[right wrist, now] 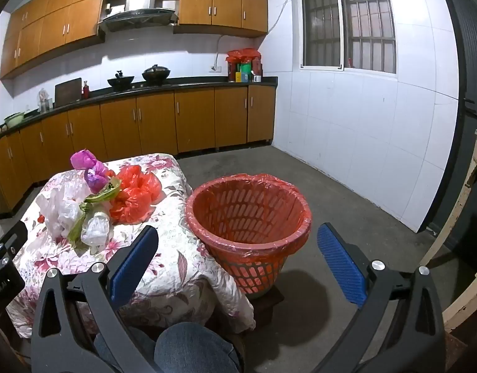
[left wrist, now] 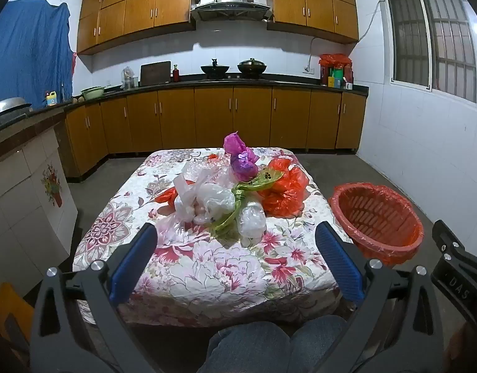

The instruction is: Collect trash

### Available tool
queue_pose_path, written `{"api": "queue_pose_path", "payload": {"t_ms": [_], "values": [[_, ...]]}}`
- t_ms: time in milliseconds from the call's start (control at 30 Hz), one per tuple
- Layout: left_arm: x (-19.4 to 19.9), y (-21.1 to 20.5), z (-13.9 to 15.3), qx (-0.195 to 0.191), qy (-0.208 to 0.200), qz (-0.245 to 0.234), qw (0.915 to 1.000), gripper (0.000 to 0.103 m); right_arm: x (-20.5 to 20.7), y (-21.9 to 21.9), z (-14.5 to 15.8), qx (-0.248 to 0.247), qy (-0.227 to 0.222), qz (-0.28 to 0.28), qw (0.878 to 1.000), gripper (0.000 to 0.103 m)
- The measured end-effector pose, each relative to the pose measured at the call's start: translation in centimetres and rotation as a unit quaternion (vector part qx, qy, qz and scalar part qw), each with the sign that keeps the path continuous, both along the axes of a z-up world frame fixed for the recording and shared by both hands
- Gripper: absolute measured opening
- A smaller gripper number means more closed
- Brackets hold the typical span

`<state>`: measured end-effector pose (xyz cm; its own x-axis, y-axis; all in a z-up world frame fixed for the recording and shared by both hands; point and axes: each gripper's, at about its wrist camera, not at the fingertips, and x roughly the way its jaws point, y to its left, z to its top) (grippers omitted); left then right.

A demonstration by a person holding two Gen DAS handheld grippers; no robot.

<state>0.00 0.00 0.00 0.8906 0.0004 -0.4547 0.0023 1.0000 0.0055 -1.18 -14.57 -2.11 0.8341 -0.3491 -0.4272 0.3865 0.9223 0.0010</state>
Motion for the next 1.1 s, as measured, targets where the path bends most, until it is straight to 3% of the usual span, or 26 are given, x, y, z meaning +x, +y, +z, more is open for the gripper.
{"api": "queue_pose_path", "payload": {"t_ms": [1100], "values": [[0.02,-0.01,-0.02,0.001,0.003,0.0,1.0,0.099,0.19,0.06,-0.17,0.003,0.003,0.0,1.0,0.101]]}}
